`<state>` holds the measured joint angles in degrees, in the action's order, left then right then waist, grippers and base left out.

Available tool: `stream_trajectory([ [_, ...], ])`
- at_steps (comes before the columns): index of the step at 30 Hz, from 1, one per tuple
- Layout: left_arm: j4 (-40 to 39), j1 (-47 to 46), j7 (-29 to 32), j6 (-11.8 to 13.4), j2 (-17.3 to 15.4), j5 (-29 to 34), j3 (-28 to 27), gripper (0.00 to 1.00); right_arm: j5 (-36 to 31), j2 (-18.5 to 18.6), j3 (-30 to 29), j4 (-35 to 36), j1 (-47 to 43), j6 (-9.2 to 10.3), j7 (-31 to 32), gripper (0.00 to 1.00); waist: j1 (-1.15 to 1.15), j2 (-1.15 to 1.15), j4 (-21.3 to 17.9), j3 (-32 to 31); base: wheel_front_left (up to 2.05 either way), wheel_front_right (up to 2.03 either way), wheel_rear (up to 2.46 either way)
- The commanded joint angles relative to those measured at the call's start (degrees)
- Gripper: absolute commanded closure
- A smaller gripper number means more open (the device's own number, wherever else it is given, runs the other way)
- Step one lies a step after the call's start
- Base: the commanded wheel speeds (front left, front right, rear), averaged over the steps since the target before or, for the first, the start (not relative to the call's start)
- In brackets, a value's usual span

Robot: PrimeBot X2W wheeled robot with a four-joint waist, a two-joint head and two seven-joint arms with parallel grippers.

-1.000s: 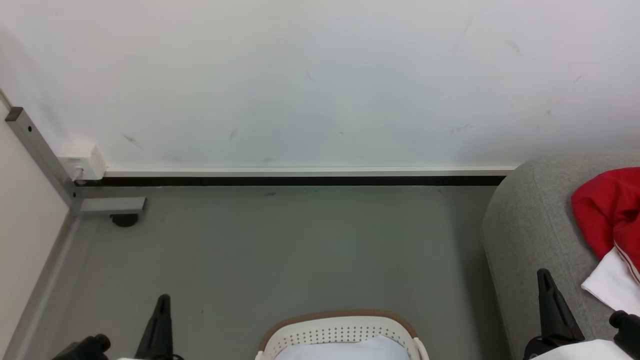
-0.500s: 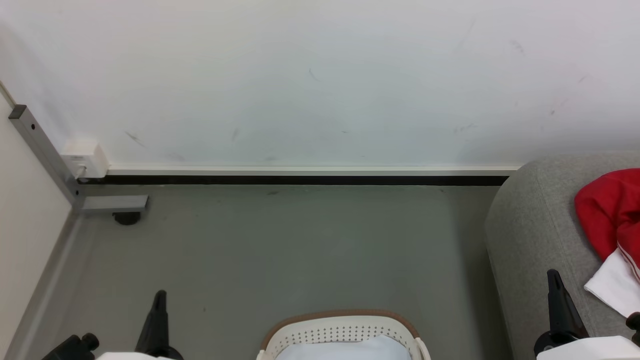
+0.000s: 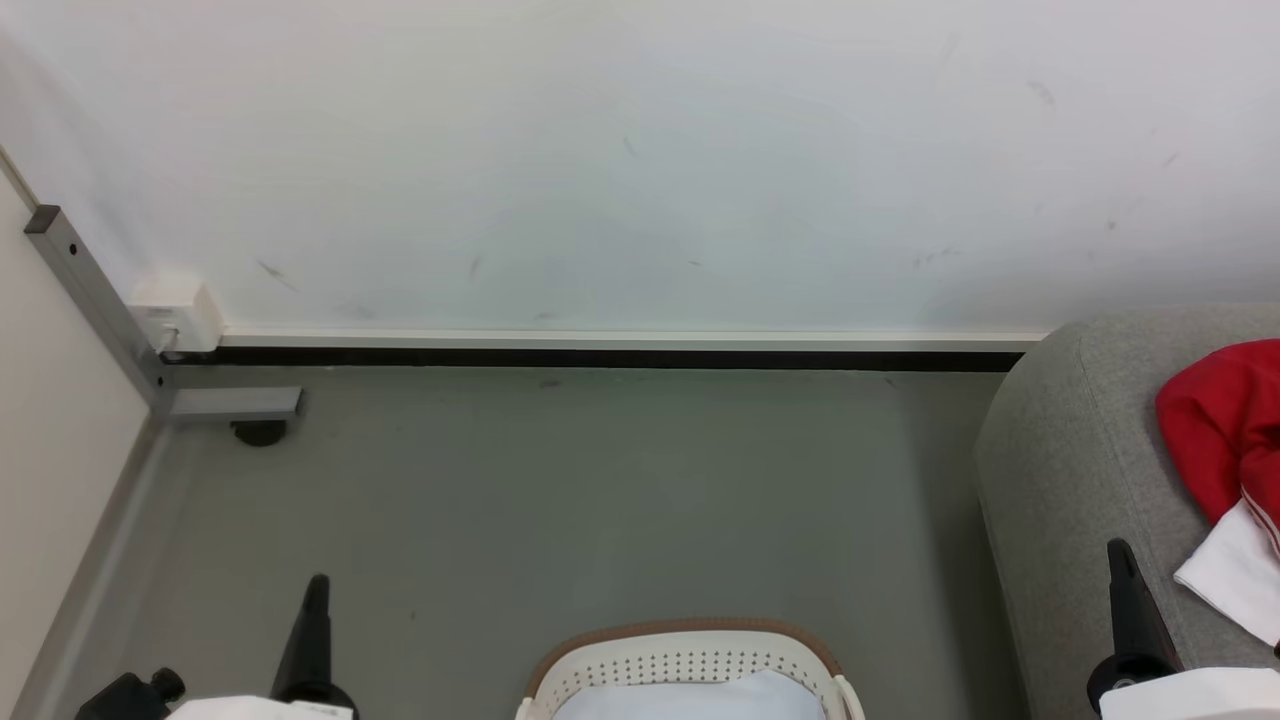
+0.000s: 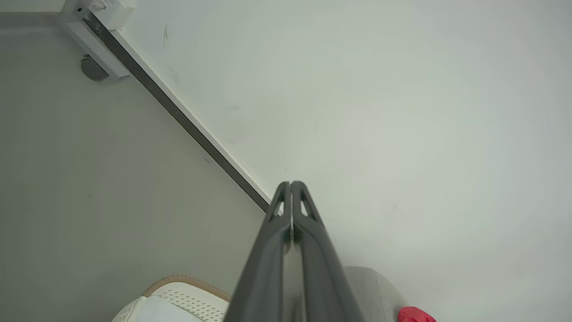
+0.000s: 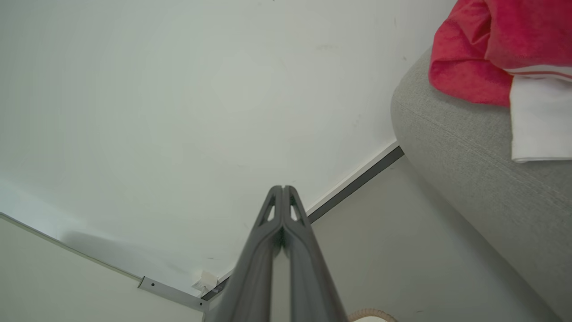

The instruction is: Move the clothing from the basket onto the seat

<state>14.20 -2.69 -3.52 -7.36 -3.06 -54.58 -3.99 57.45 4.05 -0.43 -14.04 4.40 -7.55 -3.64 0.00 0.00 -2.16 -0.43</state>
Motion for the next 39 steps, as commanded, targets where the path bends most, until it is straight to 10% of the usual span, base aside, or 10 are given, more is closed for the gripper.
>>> stream_trajectory([
  [1, -0.69, -1.37, 0.48, -0.1, -0.26, -1.68, -0.4, 1.0, 1.7, 0.22, -0.47, 0.52, 1.38, 0.04, 0.31, 1.0, 0.0, 0.0, 0.04, 0.01, 0.0, 0.0, 0.0],
  [39, -0.43, -2.83, 6.06, -0.16, -0.06, -22.55, -1.75, 1.0, 21.03, -0.48, -3.67, 0.27, 1.85, 0.08, 6.0, 1.0, 0.0, 0.0, 1.09, 0.3, 0.0, 0.0, 0.0],
])
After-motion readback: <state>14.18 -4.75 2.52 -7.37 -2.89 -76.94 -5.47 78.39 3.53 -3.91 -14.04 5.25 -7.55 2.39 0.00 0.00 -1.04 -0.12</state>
